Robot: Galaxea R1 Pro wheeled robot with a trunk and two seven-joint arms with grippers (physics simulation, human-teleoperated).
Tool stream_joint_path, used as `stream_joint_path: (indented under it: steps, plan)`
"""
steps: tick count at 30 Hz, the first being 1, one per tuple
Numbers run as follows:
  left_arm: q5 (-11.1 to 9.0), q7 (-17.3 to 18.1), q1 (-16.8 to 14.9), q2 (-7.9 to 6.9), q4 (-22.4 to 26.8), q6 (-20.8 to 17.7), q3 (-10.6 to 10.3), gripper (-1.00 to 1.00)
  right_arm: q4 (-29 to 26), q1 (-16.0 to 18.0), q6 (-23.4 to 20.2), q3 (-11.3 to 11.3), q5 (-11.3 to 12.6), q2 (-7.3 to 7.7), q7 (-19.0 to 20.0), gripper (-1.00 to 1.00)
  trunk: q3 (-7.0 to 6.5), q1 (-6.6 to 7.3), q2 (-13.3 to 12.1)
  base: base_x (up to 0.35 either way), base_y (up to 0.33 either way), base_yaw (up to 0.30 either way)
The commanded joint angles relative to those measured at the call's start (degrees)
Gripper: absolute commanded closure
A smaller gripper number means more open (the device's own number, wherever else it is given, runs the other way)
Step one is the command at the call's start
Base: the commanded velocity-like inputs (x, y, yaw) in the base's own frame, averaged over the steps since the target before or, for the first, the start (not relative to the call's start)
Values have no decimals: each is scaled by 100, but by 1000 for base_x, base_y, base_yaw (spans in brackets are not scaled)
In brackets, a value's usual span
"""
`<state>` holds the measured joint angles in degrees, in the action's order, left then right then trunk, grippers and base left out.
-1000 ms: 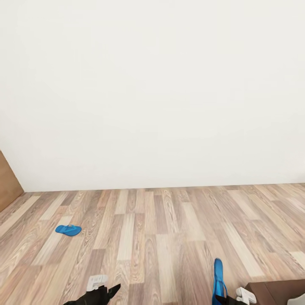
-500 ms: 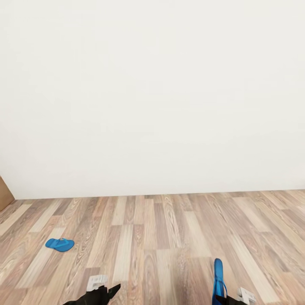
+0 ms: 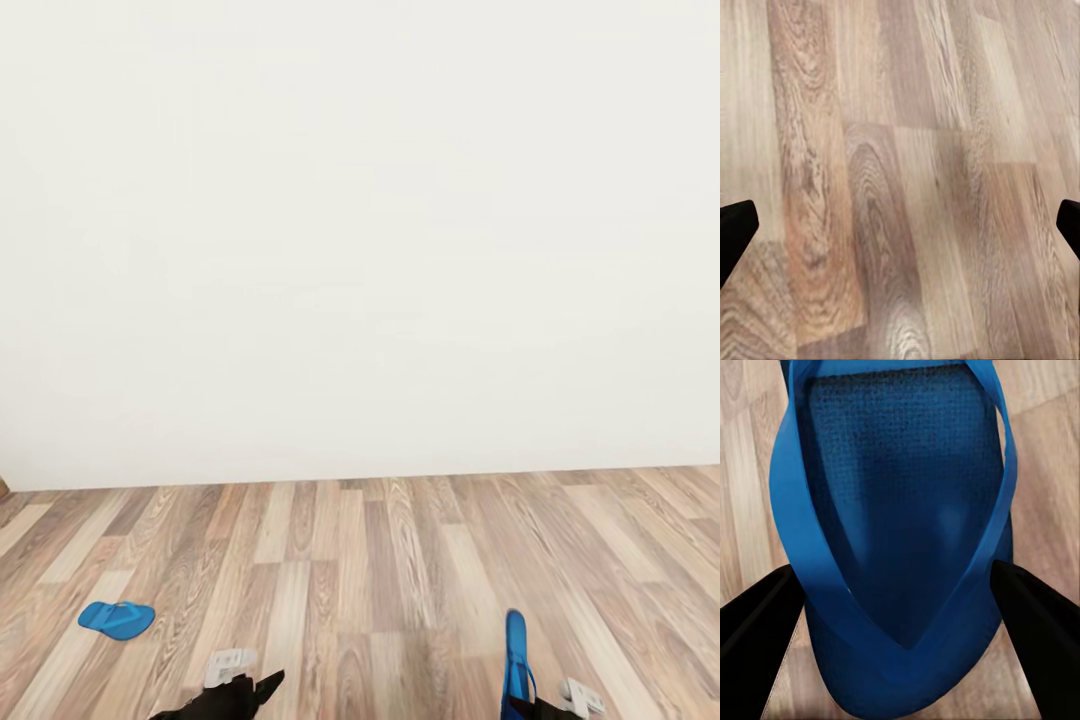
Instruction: In the bedroom, move the book from the bed onto either nightstand, and place the two sandals side by side next to the bed.
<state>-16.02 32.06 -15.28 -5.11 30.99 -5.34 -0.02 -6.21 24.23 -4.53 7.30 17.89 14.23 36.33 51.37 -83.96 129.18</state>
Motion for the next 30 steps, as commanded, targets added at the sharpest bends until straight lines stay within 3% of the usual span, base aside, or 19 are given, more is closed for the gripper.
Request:
stream_joint_path:
  steps: [1,30]
  plan:
    - [-59,-11,-2,0,4,-56,-3,-100,-3,2,-48,52,13,0,23,100,6,-2,2,333,0,0]
    - [-52,-82,-2,3,4,-55,-7,-100,-3,2,-48,52,13,-1,32,100,6,-2,2,333,0,0]
